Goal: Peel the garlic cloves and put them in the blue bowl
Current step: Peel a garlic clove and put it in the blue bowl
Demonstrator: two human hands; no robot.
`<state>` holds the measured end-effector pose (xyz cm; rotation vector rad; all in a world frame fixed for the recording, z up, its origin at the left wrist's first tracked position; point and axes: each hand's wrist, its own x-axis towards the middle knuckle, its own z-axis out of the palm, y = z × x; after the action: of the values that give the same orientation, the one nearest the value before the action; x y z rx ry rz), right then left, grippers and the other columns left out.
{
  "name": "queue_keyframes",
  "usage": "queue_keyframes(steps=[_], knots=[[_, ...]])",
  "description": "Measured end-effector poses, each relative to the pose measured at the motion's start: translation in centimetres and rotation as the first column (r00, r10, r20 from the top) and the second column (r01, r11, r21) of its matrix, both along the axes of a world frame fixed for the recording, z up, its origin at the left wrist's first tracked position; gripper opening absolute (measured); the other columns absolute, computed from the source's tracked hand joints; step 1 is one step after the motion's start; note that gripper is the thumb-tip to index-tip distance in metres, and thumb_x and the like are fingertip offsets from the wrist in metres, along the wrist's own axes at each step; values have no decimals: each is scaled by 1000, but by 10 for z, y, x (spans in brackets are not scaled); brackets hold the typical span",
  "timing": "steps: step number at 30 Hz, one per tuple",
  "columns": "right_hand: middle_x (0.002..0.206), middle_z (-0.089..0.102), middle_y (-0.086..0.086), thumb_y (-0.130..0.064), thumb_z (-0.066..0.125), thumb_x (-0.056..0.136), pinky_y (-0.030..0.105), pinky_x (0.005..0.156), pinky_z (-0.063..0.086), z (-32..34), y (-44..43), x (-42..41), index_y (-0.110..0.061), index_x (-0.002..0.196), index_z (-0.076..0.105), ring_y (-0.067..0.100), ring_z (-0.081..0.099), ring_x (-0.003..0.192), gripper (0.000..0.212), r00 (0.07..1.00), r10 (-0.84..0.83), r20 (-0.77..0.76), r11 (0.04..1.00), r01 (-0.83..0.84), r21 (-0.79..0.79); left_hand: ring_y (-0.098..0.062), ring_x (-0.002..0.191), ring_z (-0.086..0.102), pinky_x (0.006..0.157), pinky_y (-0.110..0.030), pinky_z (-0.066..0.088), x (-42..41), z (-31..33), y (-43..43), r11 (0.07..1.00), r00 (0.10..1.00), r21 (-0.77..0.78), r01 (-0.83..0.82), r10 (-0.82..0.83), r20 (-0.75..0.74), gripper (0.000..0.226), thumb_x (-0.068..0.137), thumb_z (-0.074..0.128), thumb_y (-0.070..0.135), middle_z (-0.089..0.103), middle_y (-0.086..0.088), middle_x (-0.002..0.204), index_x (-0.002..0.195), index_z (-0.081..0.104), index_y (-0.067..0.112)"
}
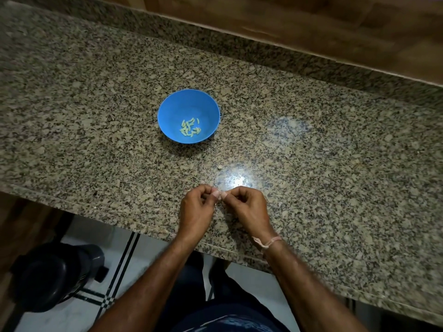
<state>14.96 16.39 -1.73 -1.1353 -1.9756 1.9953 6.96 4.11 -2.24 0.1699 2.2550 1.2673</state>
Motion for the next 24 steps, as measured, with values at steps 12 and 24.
queue_keyframes(steps=[12,24], knots=[[67,64,-5,-20,71,96,14,52,43,7,-9,-3,-13,78,70,6,56,57,19,986,136,95,867,-165,470,-12,79,67,70,-31,53,1,16,3,995,1000,-95,-25,25,-5,16,98,69,31,72,5,84,90,73,18],[71,55,-5,-21,59,105,8,53,40,17,-15,-5,-12,84,60,-4,47,56,23,970,203,132,934,-232,271,-5,68,55,56,-22,32,-2,21,-4,949,942,-273,157,-227,-246,17,103,61,34,60,12,75,90,63,23]])
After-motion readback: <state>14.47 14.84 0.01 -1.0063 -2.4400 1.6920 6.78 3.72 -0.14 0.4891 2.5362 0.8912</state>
